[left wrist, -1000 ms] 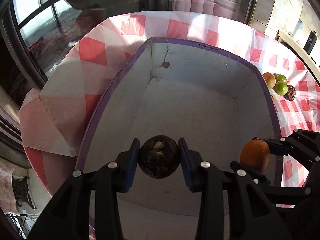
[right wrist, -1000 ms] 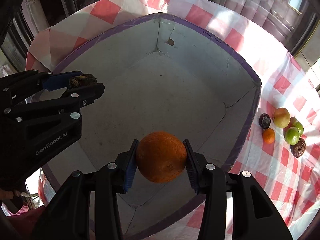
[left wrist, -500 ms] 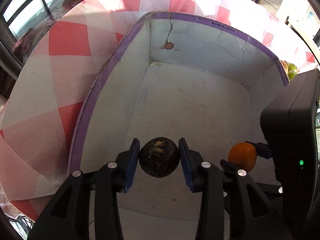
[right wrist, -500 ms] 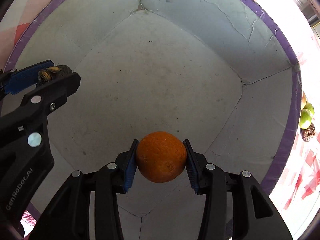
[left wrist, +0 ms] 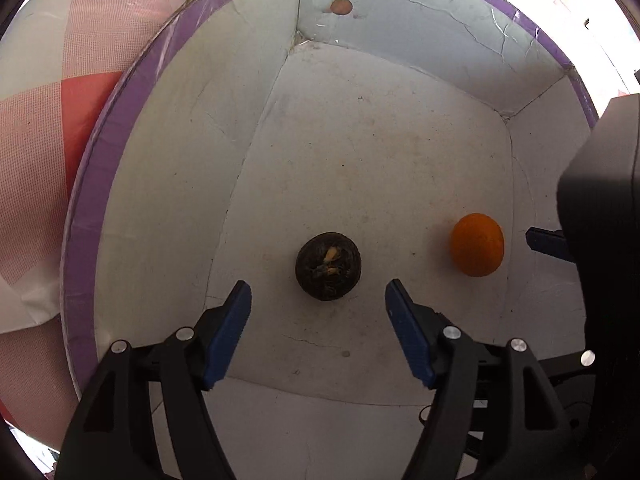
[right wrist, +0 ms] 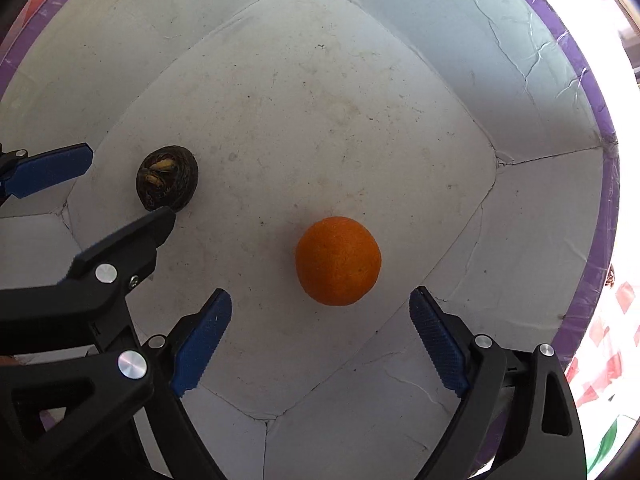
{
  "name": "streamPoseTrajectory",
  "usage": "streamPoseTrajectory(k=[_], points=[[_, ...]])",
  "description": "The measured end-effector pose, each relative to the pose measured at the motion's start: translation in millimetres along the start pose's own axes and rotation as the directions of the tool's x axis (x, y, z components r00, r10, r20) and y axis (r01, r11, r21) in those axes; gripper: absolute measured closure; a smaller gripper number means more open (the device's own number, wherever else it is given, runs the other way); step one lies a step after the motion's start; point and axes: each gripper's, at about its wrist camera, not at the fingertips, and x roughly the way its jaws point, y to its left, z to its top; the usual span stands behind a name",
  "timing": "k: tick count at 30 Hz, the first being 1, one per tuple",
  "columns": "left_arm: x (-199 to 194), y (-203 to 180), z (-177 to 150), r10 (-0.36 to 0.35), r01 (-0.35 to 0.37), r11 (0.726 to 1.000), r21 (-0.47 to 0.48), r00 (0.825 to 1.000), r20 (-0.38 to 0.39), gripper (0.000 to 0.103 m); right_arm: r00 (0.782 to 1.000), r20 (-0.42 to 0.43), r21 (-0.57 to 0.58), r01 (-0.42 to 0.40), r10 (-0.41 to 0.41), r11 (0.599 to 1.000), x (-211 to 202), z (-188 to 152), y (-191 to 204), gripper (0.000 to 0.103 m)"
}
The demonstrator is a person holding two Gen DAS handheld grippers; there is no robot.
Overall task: Organize fruits
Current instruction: 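Move both open tools back to the fruits on the table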
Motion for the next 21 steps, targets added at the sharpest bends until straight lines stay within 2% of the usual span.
streamPoseTrajectory(k=[2,5,11,13,14,15,16,17,18,19,20,21], points=[[-3,-6,-8,0.008,-0.008,1.000,0.011,1.000,0.000,0.033,1.000,0.007,-0.020,-0.003,0.003,1.000,-2,-9,1,0.016],[-4,-8,-18,0.009,-0.009,1.000,0.003,1.000,-0.015,0.033,0.999,0.017,-0.020,-0.052,0.052,0.998,-7,-21,-1,0.016],[-5,-20,-23,0.039,-0.039,0.999,-0.002,0.998,-0.056,0.033,0.992,0.051,-0.042,-0.112,0.114,0.993,-24,-24,-11,0.016],[-16,-19,-22,0.041,-0.042,0.997,-0.059,0.999,-0.009,0.033,0.980,0.131,-0.058,-0.143,0.149,0.988,-40,-27,-19,0.017],[-28,-21,-23,0.050,-0.045,0.996,-0.082,0.997,0.057,0.033,0.962,0.204,-0.065,-0.174,0.184,0.983,-53,-29,-25,0.017],[-43,-23,-25,0.061,-0.047,0.994,-0.102,0.988,0.144,0.030,0.942,0.269,-0.070,-0.187,0.199,0.980,-66,-31,-34,0.017],[-61,-27,-24,0.066,-0.039,0.992,-0.121,0.970,0.234,0.027,0.916,0.346,-0.073,-0.191,0.204,0.979,-81,-34,-47,0.017],[-81,-32,-22,0.067,-0.022,0.990,-0.137,0.943,0.326,0.021,0.882,0.424,-0.068,-0.197,0.207,0.978,-98,-38,-62,0.017],[-99,-40,-21,0.065,-0.007,0.990,-0.143,0.911,0.407,0.012,0.838,0.503,-0.055,-0.212,0.210,0.976,-116,-43,-82,0.017],[-118,-52,-21,0.067,0.004,0.989,-0.145,0.871,0.486,0.007,0.790,0.577,-0.043,-0.226,0.209,0.973,-133,-51,-100,0.016],[-135,-64,-20,0.065,0.017,0.990,-0.141,0.828,0.557,0.001,0.724,0.666,-0.022,-0.220,0.179,0.975,-151,-65,-111,0.015],[-150,-77,-16,0.047,0.035,0.992,-0.118,0.782,0.622,0.001,0.657,0.744,0.017,-0.197,0.119,0.980,-164,-79,-118,0.010]])
